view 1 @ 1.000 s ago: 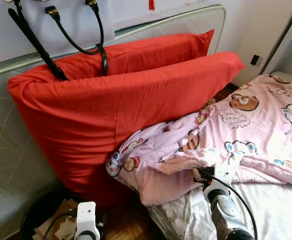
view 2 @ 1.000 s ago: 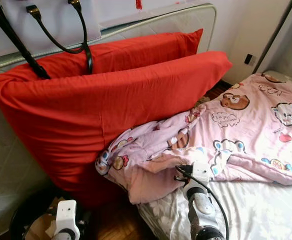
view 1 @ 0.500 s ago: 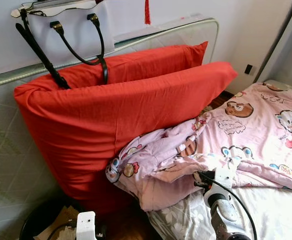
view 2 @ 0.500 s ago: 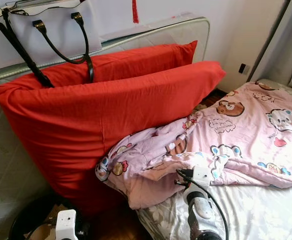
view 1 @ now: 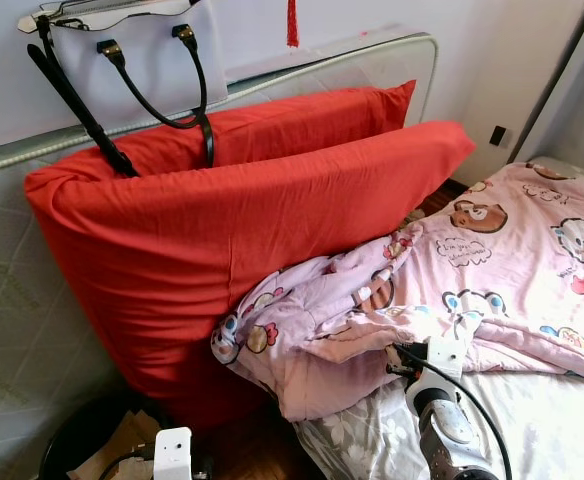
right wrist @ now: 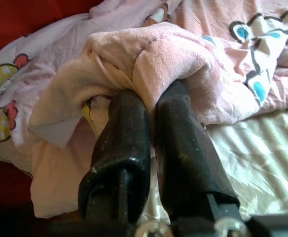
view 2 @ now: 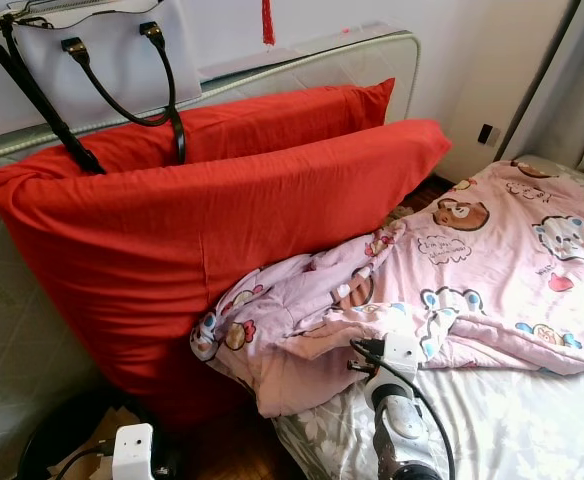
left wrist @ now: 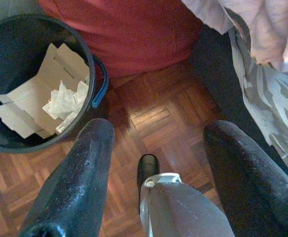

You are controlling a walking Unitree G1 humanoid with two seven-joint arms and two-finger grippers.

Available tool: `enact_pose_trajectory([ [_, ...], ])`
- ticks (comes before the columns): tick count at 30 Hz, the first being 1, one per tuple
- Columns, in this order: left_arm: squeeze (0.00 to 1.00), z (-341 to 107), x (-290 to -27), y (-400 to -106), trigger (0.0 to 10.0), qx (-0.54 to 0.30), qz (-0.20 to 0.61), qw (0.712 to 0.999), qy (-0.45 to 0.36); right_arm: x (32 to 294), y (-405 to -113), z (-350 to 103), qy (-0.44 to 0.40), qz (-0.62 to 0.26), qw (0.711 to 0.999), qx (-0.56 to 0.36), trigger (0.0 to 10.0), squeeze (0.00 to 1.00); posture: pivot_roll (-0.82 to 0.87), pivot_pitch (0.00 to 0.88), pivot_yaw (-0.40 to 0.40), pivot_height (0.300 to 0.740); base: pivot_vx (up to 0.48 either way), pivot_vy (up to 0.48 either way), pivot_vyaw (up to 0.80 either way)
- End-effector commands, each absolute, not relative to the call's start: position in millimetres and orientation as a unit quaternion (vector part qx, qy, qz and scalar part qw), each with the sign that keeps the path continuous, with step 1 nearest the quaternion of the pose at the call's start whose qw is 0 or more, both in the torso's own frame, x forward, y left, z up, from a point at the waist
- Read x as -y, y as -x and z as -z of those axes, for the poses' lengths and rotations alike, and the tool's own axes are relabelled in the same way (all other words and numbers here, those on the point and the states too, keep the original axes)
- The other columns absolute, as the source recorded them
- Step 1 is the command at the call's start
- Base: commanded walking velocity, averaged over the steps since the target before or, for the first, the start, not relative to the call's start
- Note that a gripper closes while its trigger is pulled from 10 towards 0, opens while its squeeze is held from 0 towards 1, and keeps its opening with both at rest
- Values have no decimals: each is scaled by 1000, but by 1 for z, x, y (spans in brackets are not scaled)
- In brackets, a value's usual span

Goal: Clean up the room

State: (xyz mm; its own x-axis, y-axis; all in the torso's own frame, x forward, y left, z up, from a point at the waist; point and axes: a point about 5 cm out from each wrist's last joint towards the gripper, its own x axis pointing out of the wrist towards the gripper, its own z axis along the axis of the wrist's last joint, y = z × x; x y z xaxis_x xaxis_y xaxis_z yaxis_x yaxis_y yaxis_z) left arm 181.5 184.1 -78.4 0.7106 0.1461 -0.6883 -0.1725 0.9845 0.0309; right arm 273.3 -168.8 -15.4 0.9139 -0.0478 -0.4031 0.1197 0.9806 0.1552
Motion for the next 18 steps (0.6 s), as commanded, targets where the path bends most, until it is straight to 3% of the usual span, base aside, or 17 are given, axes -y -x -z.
enact_pose_trajectory([
  [1,0,80,-188,-178,10000,-376,-93,922,17,169,-277,12,-79,43,977,-193,10000,0,16,9,4,740,-277,0,0],
  [18,0,78,-192,-180,10000,-371,-94,924,13,175,-280,6,-60,73,980,-174,10000,0,21,43,13,740,-291,0,0],
])
